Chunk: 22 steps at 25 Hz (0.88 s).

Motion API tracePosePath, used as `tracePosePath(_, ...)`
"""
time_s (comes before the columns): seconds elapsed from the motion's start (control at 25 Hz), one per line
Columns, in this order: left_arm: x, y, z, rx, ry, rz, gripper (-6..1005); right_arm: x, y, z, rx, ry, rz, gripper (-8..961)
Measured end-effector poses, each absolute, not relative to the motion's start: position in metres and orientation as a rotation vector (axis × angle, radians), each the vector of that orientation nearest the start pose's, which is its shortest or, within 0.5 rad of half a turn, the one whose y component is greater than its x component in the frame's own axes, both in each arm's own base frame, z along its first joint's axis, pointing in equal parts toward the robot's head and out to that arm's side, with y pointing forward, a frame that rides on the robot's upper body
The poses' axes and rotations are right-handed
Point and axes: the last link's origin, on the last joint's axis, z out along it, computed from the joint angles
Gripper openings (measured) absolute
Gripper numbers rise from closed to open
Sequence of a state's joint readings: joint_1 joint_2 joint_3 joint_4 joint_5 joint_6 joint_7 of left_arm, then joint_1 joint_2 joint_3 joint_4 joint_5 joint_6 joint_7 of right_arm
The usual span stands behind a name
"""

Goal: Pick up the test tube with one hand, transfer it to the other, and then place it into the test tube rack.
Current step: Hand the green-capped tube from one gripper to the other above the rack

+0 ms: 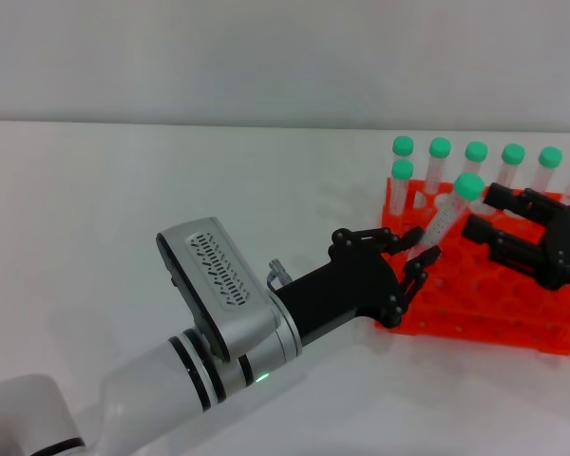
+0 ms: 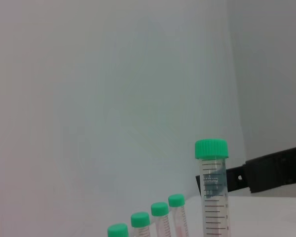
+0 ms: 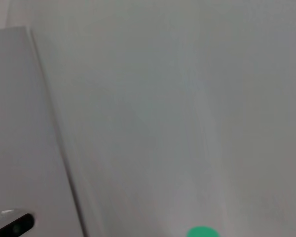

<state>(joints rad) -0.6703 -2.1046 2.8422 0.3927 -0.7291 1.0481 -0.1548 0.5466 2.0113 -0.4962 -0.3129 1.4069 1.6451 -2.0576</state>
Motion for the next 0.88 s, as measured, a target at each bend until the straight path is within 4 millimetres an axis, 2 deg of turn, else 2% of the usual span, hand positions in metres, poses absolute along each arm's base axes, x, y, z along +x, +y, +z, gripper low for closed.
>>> tracePosePath(0.4, -0.175, 0.315, -0.141, -2.387, -0.147, -0.903, 321, 0.244, 0.335, 0.003, -2.440, 0.469, 1.210, 684)
tracePosePath(0.8, -0.176, 0.316, -0.141, -2.386, -0.148, -0.901, 333, 0.242, 0.338, 0.001, -2.405, 0.464, 1.222, 679)
tracePosePath(0.88, -0.176, 0.316, -0.141, -2.386, -0.148, -0.901, 335, 0.243, 0.338, 0.001, -2.402, 0.466, 1.221, 490)
